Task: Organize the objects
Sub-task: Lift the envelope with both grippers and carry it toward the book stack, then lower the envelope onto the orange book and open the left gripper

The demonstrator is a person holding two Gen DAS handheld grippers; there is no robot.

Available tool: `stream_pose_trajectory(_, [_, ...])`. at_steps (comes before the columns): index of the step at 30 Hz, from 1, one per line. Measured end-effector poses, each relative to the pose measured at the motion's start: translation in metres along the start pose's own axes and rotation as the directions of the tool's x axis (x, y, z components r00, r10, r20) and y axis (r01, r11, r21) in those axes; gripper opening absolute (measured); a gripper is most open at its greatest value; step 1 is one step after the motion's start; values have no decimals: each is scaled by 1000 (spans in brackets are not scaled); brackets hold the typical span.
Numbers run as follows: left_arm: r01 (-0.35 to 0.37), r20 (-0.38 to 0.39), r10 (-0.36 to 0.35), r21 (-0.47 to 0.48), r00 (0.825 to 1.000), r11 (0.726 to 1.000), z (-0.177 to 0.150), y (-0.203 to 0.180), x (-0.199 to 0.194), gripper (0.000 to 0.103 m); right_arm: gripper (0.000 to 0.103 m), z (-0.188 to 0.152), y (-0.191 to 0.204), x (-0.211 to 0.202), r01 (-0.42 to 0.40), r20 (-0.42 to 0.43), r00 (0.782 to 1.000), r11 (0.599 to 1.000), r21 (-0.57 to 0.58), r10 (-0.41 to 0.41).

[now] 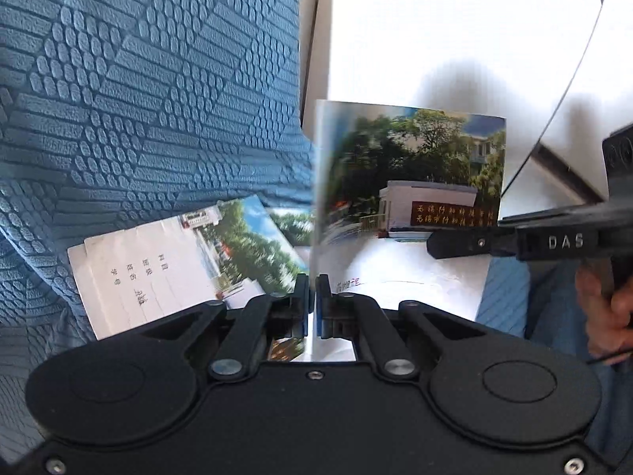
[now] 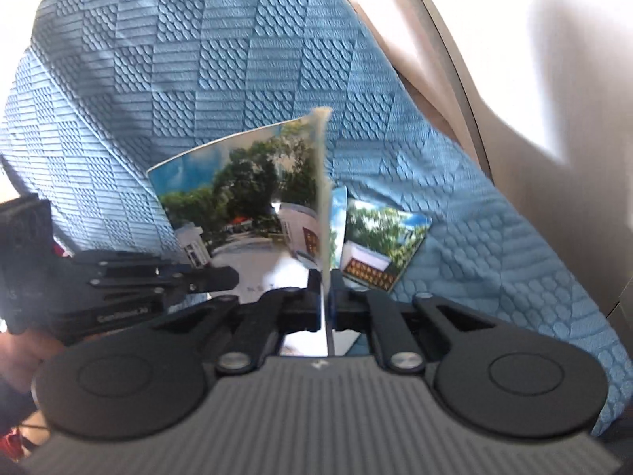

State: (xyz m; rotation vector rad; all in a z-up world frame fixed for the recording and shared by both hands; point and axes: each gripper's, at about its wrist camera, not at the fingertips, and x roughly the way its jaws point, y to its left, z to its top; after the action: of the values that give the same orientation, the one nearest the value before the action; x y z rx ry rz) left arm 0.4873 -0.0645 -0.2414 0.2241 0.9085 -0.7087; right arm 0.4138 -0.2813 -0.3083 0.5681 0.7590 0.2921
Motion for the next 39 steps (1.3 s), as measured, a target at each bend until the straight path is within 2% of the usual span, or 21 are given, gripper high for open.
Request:
stream_pose_trajectory(8, [-2, 38, 6, -101, 999, 995, 6, -17, -36, 2, 4, 26, 28, -37, 44, 26, 999, 994, -102, -41])
stream_pose_trajectory(13, [-15, 42, 25, -223, 999, 975, -14, -26, -67, 2, 5, 25, 41, -53, 17, 0, 1000, 993, -119, -17])
stream_pose_trajectory(15, [-51, 38, 62, -250, 997, 967, -26, -31, -80, 2, 4, 21, 50, -58, 5, -23, 1000, 991, -134, -8])
stream_pose_trajectory(18, [-51, 29, 64, -330, 998, 943, -49, -32, -105, 2, 4, 14, 66, -62, -13, -69, 998, 987, -159, 2])
stream_pose_trajectory(25, [-118, 12, 136, -430, 991, 895, -87, -31, -177, 2, 4, -3, 115, -71, -78, -178, 983, 972, -221, 38])
stream_pose_trajectory(30, [-135, 18, 167, -503, 986, 854, -104, -24, -221, 2, 4, -13, 156, -77, -118, -232, 971, 960, -254, 58])
stream_pose_trajectory(35, [-131, 14, 168, -561, 986, 818, -126, -17, -242, 2, 4, -23, 177, -79, -140, -279, 958, 955, -262, 64])
stream_pose_trajectory(39, [-151, -15, 176, -585, 984, 797, -148, -13, -237, 2, 4, -39, 182, -70, -145, -319, 946, 954, -263, 56])
